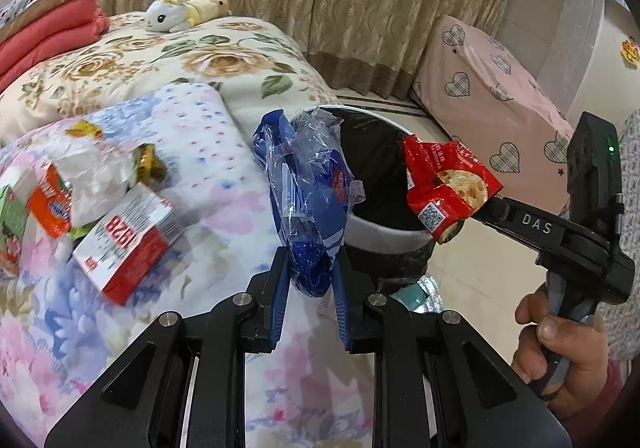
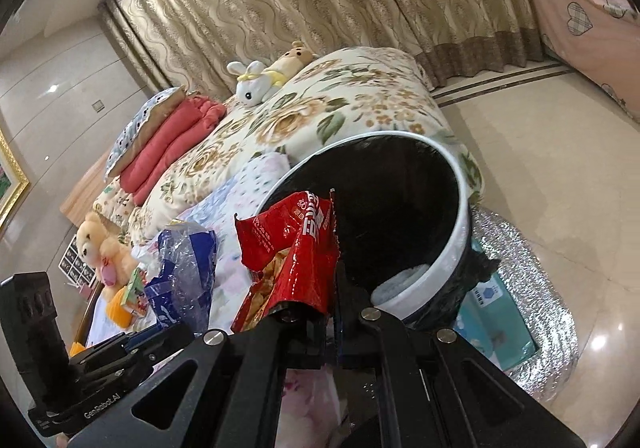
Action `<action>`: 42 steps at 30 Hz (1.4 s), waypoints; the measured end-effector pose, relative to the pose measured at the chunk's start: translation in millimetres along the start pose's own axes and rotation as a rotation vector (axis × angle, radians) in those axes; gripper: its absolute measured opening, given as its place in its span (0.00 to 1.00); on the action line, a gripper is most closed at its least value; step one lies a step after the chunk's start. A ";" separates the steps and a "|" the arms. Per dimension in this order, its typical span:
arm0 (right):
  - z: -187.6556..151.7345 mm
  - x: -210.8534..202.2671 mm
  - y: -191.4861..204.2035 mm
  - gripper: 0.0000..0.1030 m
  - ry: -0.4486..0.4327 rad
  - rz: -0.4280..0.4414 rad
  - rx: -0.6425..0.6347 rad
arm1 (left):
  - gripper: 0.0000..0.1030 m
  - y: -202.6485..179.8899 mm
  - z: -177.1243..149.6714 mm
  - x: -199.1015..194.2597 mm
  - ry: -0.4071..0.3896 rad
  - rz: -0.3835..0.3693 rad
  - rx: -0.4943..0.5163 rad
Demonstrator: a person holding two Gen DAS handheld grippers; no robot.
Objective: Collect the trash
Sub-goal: 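Carry both items over the bin and open both tools to release them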
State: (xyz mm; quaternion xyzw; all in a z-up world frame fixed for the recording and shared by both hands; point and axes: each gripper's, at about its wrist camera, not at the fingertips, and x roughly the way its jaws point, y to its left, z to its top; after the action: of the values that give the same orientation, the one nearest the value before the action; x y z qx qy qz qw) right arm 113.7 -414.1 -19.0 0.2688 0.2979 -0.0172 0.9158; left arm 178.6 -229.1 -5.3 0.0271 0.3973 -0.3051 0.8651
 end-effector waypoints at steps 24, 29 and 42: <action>37.1 31.9 -27.6 0.07 0.057 -0.067 0.007 | 0.19 -30.7 44.1 44.6 0.048 -0.042 0.052; 40.1 35.7 -30.1 0.07 0.069 -0.077 0.006 | 0.25 -31.1 49.8 51.3 0.059 -0.046 0.046; 40.0 27.6 -22.9 0.40 0.055 -0.098 -0.003 | 0.52 -22.5 40.5 38.5 0.037 -0.035 0.007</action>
State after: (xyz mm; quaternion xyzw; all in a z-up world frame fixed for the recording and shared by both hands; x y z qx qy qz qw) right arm 153.5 -450.3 -18.2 0.2527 0.3357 -0.0543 0.9058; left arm 212.7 -278.5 -0.4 0.0288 0.4127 -0.3211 0.8519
